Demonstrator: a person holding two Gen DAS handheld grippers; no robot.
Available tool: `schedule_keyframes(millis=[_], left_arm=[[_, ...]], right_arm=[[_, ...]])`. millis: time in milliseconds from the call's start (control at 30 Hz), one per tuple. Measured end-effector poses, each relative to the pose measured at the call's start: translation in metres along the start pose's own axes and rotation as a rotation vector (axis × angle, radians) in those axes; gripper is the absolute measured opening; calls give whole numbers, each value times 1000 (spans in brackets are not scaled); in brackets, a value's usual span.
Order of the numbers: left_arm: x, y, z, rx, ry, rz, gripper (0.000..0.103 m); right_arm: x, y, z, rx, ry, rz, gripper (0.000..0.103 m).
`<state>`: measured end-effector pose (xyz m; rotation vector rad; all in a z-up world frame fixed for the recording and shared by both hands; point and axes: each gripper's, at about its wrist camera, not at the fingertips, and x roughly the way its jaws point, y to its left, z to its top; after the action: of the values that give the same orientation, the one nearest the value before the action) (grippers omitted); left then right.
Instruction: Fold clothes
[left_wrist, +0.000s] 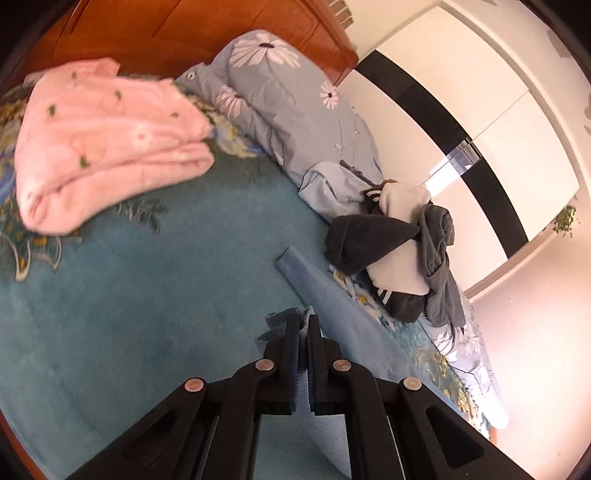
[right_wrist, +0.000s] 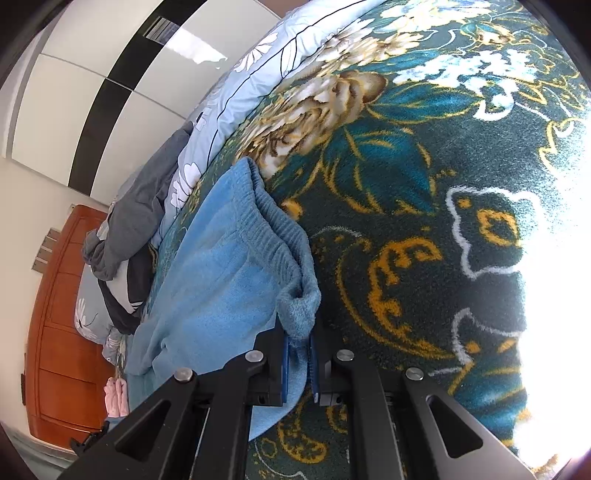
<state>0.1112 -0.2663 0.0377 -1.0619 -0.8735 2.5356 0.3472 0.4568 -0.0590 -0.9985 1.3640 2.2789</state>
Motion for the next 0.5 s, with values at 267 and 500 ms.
schedule_keyframes(millis=[267,500], left_arm=[[98,20,6,-60,228,136,5],[80,10,13,-135,195,-142,68]], right_arm=[[3,-1,-1,6,6,2,10],[5,3,0,2,11,-12,11]])
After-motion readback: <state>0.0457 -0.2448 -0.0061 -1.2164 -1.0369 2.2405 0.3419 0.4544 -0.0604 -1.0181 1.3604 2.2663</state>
